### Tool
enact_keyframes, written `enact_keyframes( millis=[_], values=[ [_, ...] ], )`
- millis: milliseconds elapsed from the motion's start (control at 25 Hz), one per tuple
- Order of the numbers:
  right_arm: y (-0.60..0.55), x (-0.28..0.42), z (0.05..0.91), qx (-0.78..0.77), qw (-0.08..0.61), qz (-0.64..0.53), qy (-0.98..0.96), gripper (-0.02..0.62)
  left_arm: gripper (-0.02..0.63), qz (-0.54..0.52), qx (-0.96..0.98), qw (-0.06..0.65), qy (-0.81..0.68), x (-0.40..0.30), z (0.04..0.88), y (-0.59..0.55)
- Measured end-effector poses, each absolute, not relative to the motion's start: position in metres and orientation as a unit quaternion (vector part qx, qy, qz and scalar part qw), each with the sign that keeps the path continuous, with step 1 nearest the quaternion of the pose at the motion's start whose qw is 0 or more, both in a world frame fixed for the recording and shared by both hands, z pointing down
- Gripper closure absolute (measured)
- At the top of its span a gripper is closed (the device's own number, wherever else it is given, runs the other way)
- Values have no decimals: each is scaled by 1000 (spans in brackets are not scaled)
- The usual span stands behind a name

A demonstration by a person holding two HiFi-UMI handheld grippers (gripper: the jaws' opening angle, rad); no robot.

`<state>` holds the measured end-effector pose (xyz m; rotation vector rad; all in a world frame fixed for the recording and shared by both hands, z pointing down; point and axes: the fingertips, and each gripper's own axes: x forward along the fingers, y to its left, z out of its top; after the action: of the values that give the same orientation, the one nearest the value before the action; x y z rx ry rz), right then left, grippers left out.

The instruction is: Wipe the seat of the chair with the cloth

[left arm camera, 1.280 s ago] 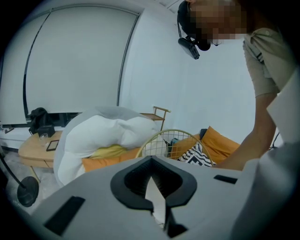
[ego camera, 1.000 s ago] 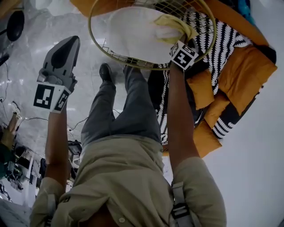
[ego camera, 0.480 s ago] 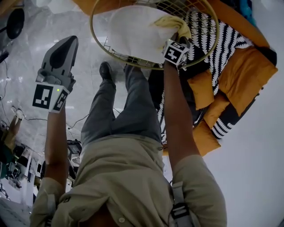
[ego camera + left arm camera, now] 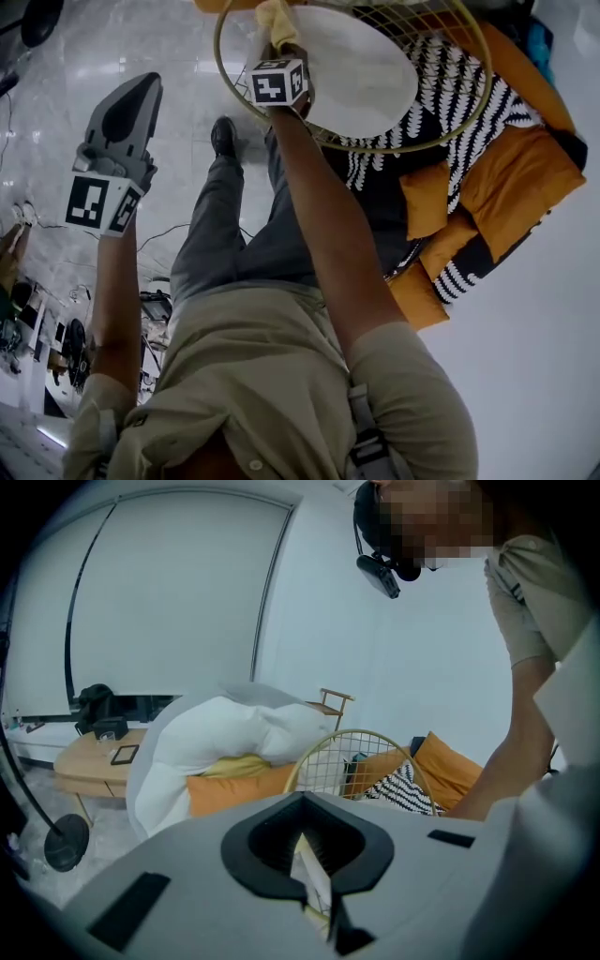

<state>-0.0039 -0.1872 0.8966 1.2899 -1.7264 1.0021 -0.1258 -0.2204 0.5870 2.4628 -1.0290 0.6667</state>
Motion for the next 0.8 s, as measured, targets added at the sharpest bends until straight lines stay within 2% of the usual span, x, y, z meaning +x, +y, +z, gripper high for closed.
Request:
enact_keyframes(
  millis=[120,240,560,640,800],
  values=[
    [-180,9,894,499,370,392,-678,529,591,238,879,194,-365,-125,588,-222],
    [-167,57,899,518,382,398,-654,529,591,237,885,192,-352,-113,587,-228],
    [-65,314,859,710,367,412,-437,529,592,233,905,179,-308,-62,578,-233],
    [-46,337,852,718,372,409,-424,529,591,234,908,178,-298,-50,578,-230],
    [-46,339,846,713,352,403,-453,504,591,234,913,175,-284,-34,576,-228]
  ],
)
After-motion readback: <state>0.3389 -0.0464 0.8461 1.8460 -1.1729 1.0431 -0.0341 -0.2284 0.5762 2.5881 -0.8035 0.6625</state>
